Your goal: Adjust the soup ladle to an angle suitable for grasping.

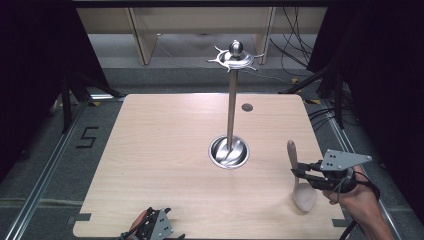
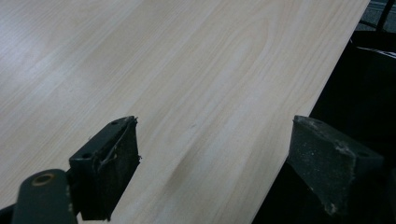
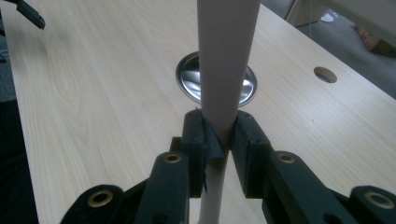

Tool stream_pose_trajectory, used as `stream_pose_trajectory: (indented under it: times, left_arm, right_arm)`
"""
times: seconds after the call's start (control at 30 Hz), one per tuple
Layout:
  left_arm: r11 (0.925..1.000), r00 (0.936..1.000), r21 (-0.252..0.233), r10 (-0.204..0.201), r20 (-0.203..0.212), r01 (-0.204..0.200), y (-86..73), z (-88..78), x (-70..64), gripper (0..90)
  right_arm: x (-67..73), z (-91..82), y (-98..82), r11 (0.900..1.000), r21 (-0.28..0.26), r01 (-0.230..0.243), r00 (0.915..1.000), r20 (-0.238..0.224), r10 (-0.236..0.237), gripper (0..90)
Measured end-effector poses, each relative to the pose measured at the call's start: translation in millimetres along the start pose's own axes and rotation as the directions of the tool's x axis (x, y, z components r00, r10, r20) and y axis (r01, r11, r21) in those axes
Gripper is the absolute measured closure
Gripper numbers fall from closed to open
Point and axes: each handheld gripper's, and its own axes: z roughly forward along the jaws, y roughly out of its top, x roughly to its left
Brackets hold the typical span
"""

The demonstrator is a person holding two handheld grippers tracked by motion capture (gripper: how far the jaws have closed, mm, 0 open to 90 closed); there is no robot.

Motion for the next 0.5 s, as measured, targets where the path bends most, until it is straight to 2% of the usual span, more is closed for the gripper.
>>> stream_pose_trajectory:
  times: [0.03,0.07,0.13,0.17,0.2,0.3,0.33,0.37,0.43,0.47,0.5]
  left_arm:
    - [1.0,1.0,-0.001,0.0,0.0,0.0,0.0,0.0,0.1,15.5]
    - [1.0,1.0,-0.003,0.0,0.001,0.0,0.0,0.1,0.2,15.5]
    - [1.0,1.0,0.0,0.001,-0.002,-0.001,0.1,-0.1,-0.1,15.5]
    - [0.9997,0.9997,0.015,0.02,-0.013,-0.019,0.4,-1.6,0.8,15.5]
    - [0.9996,0.9996,0.015,0.023,-0.012,-0.023,0.4,-1.7,0.8,15.5]
    - [0.9997,0.9997,0.014,0.019,-0.012,-0.019,0.4,-1.1,0.5,15.5]
    - [0.9997,0.9997,0.014,0.02,-0.012,-0.02,0.5,-1.3,0.5,15.5]
    - [1.0,0.9999,0.001,0.006,-0.01,-0.006,0.4,-0.6,-0.6,15.5]
    - [1.0,0.9999,0.002,0.007,-0.011,-0.007,0.4,-0.6,-0.6,15.5]
    - [1.0,0.9999,0.002,0.007,-0.012,-0.007,0.4,-0.7,-0.6,15.5]
    - [1.0,0.9999,0.002,0.007,-0.012,-0.007,0.4,-0.7,-0.6,15.5]
  right_arm:
    - [-2.0,-1.3,1.8,1.0,0.003,0.014,0.9998,-0.013,-0.014,76.5]
    - [-1.5,-0.5,2.1,1.0,-0.014,0.014,0.9999,-0.007,-0.014,76.5]
    - [-2.5,-1.9,4.5,1.0,-0.009,0.019,0.9997,-0.014,-0.019,76.5]
    - [-2.1,-0.8,5.0,0.999,-0.03,0.018,0.9998,0.002,-0.018,76.5]
    - [-2.1,-1.8,6.1,1.0,-0.022,0.008,0.9999,-0.008,-0.008,76.5]
    - [-4.0,-1.6,9.4,0.999,-0.04,0.009,0.9998,-0.017,-0.009,76.5]
    - [-4.8,-0.8,11.0,0.998,-0.063,0.012,0.9999,-0.003,-0.012,76.5]
    - [-4.7,0.0,12.6,0.997,-0.071,-0.002,0.9999,-0.01,0.001,76.5]
    - [-6.5,0.0,16.8,0.997,-0.072,-0.004,0.9998,-0.021,0.002,76.5]
    - [-6.6,1.9,18.8,0.996,-0.094,-0.009,0.9999,-0.011,0.008,76.5]
    - [-7.6,2.9,21.4,0.995,-0.1,-0.007,0.9998,-0.021,0.005,76.5]
